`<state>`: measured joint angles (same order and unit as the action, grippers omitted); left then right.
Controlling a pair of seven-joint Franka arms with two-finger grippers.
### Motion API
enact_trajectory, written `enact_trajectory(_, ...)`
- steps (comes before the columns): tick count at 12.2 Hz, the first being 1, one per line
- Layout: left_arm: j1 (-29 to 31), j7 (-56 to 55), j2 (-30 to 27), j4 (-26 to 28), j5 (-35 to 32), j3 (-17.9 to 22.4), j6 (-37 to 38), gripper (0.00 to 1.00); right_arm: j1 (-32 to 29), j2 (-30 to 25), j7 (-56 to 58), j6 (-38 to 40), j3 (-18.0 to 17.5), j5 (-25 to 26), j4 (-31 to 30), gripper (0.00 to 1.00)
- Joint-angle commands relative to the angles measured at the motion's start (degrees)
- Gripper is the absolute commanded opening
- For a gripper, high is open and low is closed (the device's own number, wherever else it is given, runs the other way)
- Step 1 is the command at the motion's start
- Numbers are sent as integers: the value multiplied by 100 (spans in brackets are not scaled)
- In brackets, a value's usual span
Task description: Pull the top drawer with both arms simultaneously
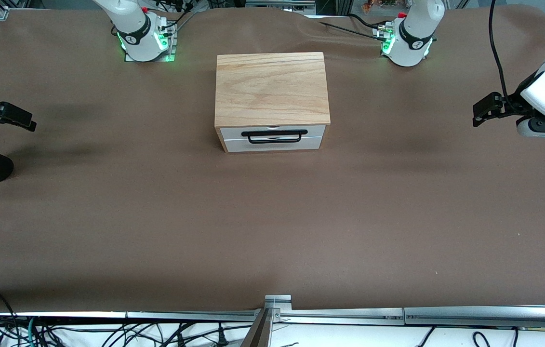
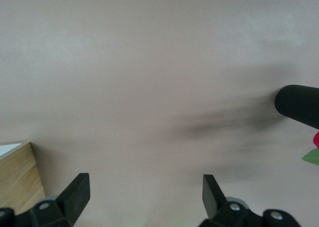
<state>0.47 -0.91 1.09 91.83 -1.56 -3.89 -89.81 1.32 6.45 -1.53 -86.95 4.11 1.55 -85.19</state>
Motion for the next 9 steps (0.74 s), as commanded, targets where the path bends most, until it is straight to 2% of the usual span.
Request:
enact_trajectory(1,32,-41,58,-157,-64,-33,122,100,9,5,38,20,-33,109,64,100)
enact_trajectory(9,49,-41,58,-157,-64,-33,166,100,0,5,38,20,-24,109,64,100)
